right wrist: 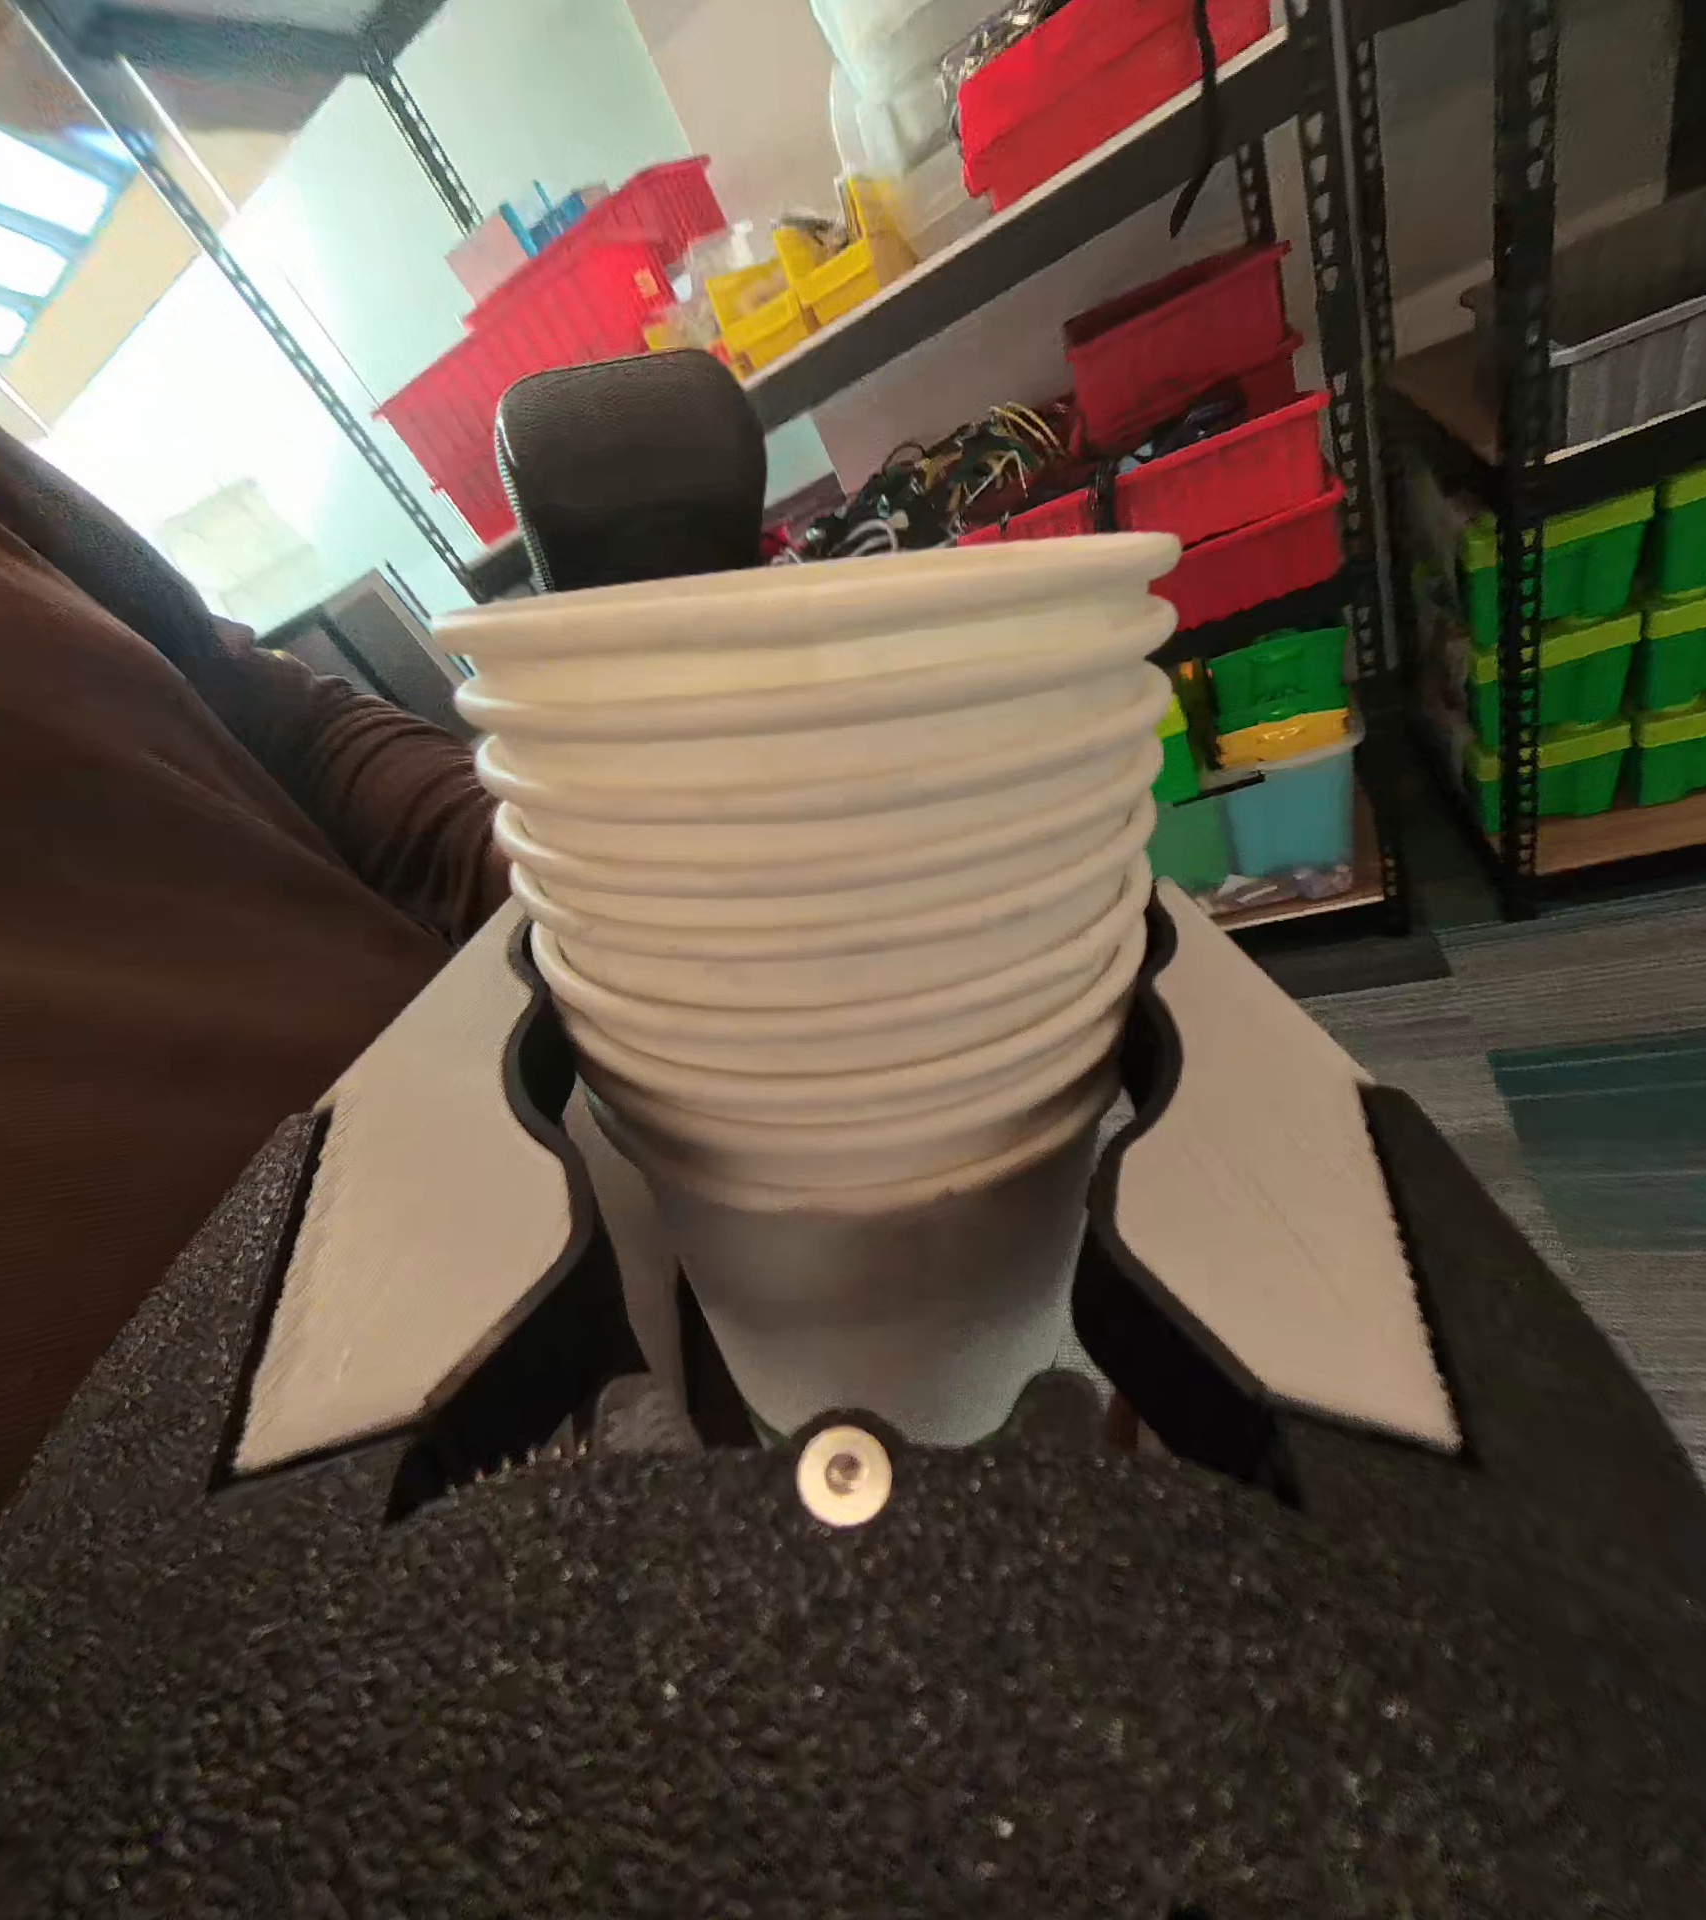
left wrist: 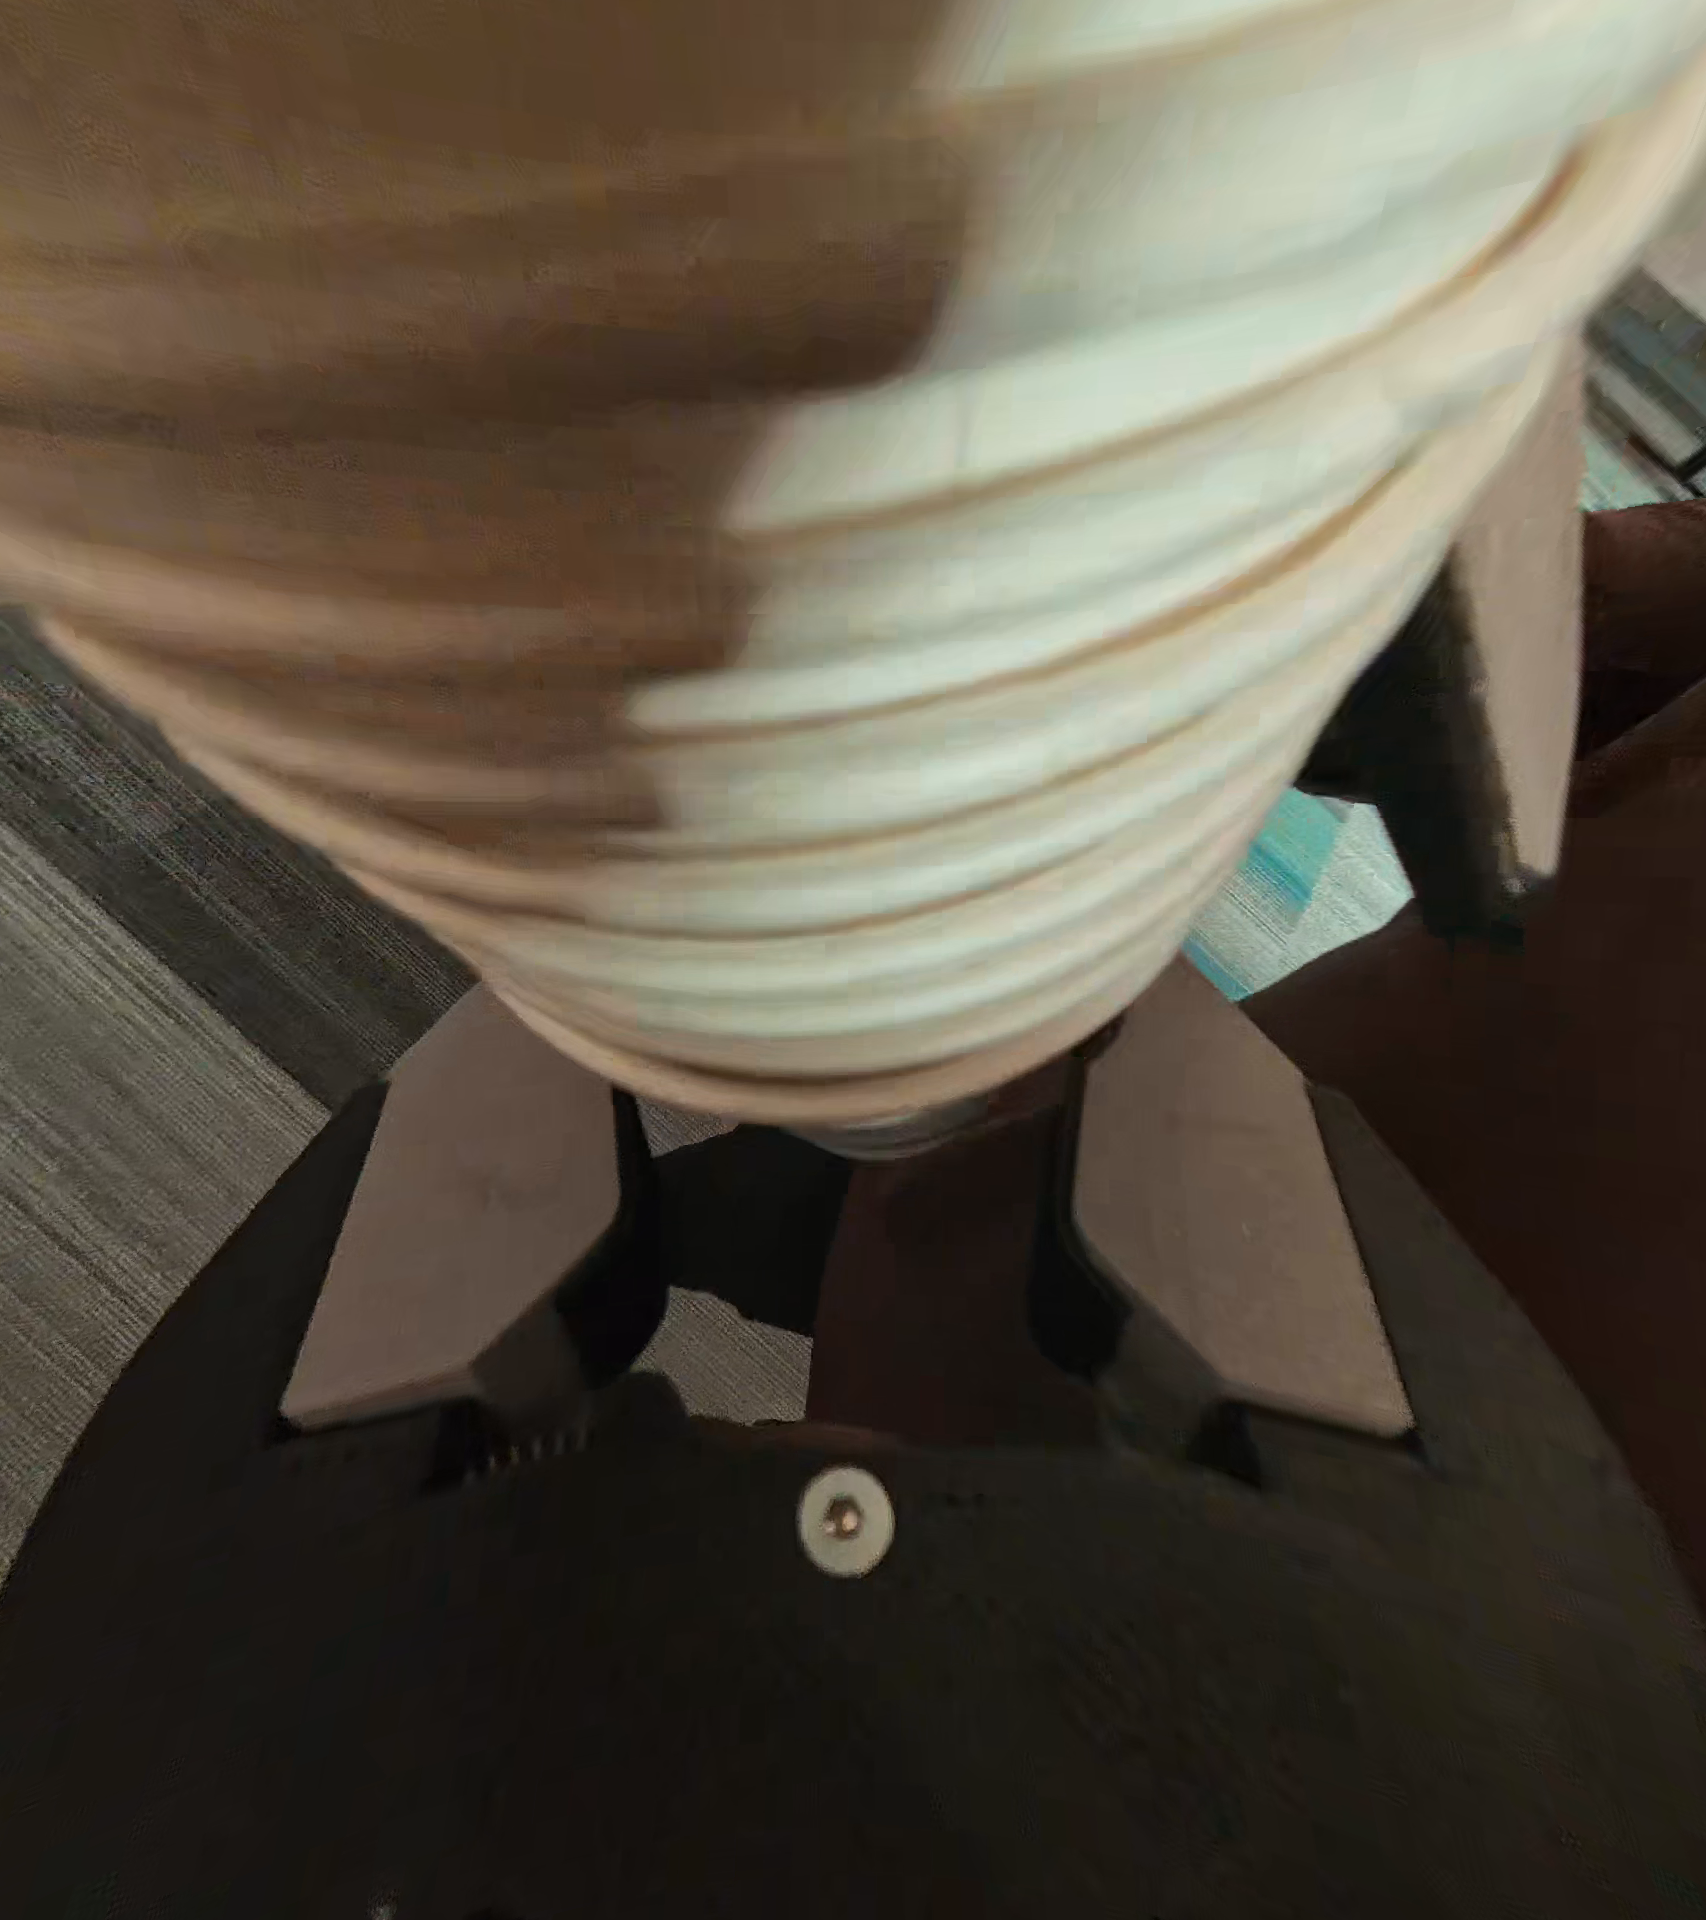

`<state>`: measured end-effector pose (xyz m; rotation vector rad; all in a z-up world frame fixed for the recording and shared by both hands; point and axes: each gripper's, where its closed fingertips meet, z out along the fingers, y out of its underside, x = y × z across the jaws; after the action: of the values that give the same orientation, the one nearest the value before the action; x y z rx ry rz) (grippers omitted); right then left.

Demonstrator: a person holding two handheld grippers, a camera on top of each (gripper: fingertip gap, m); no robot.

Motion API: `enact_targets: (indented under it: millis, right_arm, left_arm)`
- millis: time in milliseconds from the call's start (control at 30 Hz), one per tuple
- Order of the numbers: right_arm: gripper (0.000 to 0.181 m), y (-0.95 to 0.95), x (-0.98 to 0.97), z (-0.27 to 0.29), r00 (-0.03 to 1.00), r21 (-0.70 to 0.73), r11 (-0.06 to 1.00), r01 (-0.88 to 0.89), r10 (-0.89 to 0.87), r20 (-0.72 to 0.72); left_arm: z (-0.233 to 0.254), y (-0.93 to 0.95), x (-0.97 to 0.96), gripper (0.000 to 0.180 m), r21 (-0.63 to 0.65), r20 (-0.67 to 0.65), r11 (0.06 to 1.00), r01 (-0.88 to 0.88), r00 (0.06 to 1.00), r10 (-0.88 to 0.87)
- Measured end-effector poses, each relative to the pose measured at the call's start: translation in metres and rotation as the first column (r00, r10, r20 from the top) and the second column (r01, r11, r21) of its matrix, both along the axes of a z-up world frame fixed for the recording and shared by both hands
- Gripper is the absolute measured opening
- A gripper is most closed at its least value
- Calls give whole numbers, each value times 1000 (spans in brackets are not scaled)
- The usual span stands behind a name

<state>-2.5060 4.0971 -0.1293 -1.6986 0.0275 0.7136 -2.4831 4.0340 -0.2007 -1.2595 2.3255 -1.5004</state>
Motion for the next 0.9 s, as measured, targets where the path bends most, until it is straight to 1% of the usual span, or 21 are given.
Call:
enact_targets:
  millis: [67, 100, 167, 200, 233, 267, 300, 367, 467, 500, 567, 633, 700, 767, 800, 833, 900]
  right_arm:
    - [106, 13, 50, 5, 997, 3, 999, -45, 45, -63]
    - [107, 19, 73, 10, 996, 4, 998, -64, 64, -65]
    - [106, 32, 116, 21, 995, 8, 995, -95, 95, -28]
    - [106, 41, 137, 26, 994, 6, 994, -108, 108, -13]
    - [106, 51, 156, 29, 993, -2, 993, -120, 120, -3]
    - [106, 62, 174, 32, 991, -13, 991, -133, 133, 6]
    - [105, 74, 191, 34, 990, -24, 990, -138, 139, 23]
    - [104, 102, 225, 34, 990, -39, 993, -113, 116, 79]
    - [96, 149, 276, 28, 987, -46, 997, -61, 67, 143]
    - [94, 166, 290, 25, 989, -48, 997, -60, 66, 135]
    - [96, 205, 317, 15, 993, -74, 995, -66, 73, 96]
    - [96, 251, 349, 1, 995, -121, 992, -39, 49, 83]
    - [98, 298, 380, -5, 998, -135, 991, -15, 23, 59]
    - [97, 344, 411, -4, 1000, -147, 989, 15, -12, 18]
    - [98, 364, 425, -3, 1000, -151, 988, 22, -21, 6]
    - [98, 383, 437, 0, 1000, -144, 989, 26, -24, 14]
    - [97, 417, 463, -4, 996, -150, 987, 51, -41, 73]
  left_arm:
    - [8, 17, 48, 88, 4, -22, 1000, -29, 999, 29]
    - [14, 26, 70, 87, 17, -11, 999, -36, 999, 37]
    - [25, 44, 114, 88, 39, 25, 998, -58, 998, 57]
    - [30, 54, 135, 86, 38, 35, 996, -78, 996, 77]
    - [34, 65, 154, 89, 28, 41, 995, -99, 994, 98]
    - [37, 76, 172, 86, 19, 47, 992, -121, 992, 120]
    - [38, 90, 188, 89, 13, 53, 990, -138, 989, 137]
    - [37, 121, 221, 89, 5, 68, 984, -178, 982, 177]
    - [28, 177, 265, 86, -33, 57, 968, -249, 967, 250]
    - [23, 199, 279, 86, -37, 63, 961, -273, 959, 275]
    - [11, 247, 309, 88, 3, 87, 949, -317, 945, 315]
    - [2, 292, 340, 86, 31, 110, 945, -325, 941, 320]
    - [1, 339, 373, 87, 17, 121, 944, -330, 938, 326]
    - [6, 385, 402, 88, 16, 96, 942, -336, 938, 333]
    - [11, 406, 416, 88, 19, 116, 944, -329, 939, 324]
    - [14, 426, 429, 88, 32, 137, 948, -318, 940, 311]
    - [9, 462, 455, 88, 88, 132, 946, -312, 945, 299]
